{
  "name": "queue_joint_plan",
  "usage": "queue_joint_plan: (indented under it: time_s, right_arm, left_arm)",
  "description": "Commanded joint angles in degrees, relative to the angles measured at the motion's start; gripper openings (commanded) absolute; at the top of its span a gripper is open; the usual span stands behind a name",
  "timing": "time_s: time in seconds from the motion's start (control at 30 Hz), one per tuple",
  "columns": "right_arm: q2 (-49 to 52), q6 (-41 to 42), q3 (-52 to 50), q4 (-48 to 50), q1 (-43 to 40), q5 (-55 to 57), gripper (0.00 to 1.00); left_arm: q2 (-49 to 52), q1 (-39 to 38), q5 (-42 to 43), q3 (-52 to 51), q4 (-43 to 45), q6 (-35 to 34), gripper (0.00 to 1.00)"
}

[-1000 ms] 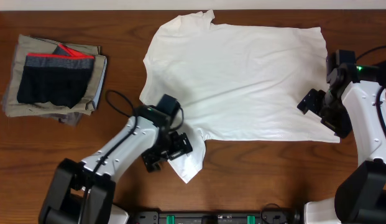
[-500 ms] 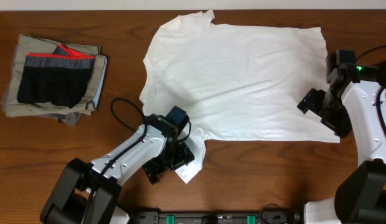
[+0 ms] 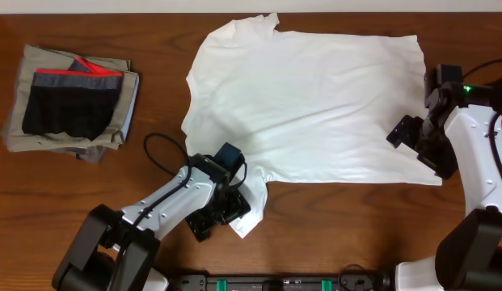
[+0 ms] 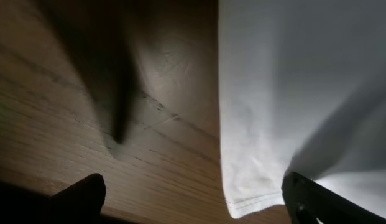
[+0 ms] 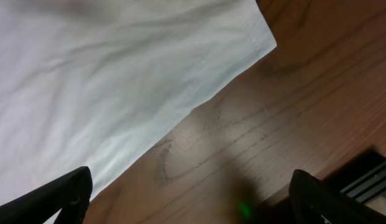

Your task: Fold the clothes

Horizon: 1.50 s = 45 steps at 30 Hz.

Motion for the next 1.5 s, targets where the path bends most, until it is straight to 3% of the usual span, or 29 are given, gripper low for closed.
queue_joint_plan:
  time_s: [0.0,0.07,0.37,0.7,0.97,1.17,1.47]
  right_arm:
    - [-0.70,0.37,-0.33,-0.07,-0.37,0.37,0.99]
    - [-0.70,0.37,-0.33,-0.04,-0.37,0.37,0.99]
    - [-0.70,0.37,-0.33,-0.09,-0.37,0.35,0.99]
    - [-0.70,0.35,-0.33,-0.68,-0.37,0.15,0.99]
    - [-0.70,0.35,-0.33,-0.96,-0.37,0.17,0.99]
    - [-0.70,0.39,-0.33,-0.70,-0.37,0.17,0.99]
    - [-0.70,1.53,-0.33,0.70,-0.50,1.31,0.99]
  left_arm:
    - [0.44,-0.13,-0.09,-0.31,0.02,-0.28,0.89]
    - [0.44,-0.13,-0.09,-0.31,0.02,-0.26,0.84]
    - [0.79,-0.13,1.16,-1.33,2.86,1.27,0.77]
    - [4.94,0.42,4.92,-1.31,4.35,3.10,0.76]
    - [5.25,1.29,5.51,-1.31,4.50,3.87,0.44]
    - [5.22,1.29,5.51,-1.29,4.50,3.87,0.06]
    - [2.89,1.88,3.72,-1.20,4.42,4.92,0.06]
